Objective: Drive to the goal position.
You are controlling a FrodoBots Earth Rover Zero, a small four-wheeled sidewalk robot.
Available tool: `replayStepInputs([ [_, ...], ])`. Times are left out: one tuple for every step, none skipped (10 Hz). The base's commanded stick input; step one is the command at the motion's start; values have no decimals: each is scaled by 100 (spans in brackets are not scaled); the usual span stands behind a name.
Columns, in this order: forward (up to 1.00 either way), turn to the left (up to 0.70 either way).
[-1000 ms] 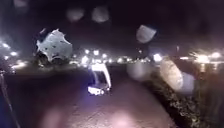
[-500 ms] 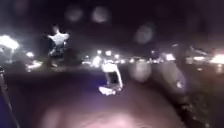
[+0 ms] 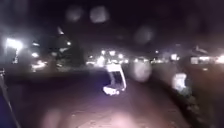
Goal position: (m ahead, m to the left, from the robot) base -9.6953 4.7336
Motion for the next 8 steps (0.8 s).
replayStepInputs([
  [0, 50],
  [0, 50],
  [0, 50],
  [0, 50],
  [0, 50],
  [0, 50],
  [0, 50],
  [0, 50],
])
